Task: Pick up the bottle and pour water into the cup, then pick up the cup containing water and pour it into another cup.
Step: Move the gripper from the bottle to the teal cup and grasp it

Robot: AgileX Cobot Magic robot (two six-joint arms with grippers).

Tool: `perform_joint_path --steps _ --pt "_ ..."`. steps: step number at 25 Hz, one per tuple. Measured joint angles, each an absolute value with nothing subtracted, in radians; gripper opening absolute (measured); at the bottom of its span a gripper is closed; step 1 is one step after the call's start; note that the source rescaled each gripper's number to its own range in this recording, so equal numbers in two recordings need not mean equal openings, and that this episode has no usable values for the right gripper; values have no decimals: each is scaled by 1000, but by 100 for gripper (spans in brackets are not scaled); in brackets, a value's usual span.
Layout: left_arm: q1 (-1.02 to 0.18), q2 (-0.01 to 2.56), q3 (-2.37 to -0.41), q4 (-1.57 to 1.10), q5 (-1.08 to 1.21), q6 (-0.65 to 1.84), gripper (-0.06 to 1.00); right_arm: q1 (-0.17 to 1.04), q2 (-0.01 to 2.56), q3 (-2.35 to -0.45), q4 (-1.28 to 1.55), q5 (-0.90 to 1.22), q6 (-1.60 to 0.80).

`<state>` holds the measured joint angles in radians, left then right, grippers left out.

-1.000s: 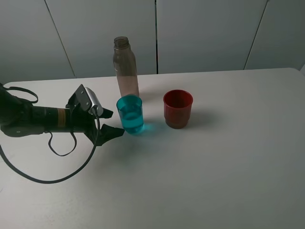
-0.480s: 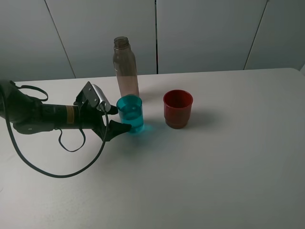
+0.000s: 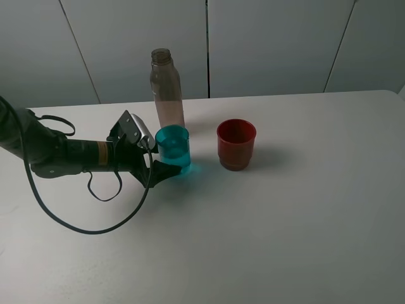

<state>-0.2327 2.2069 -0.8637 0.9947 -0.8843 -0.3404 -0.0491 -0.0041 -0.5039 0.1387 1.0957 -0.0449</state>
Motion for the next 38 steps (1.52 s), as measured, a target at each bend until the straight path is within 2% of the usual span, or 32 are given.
perform_joint_path --steps 38 --pt "-269 2227 -895 912 -976 -337 100 -49 -4 -504 139 1096 -45"
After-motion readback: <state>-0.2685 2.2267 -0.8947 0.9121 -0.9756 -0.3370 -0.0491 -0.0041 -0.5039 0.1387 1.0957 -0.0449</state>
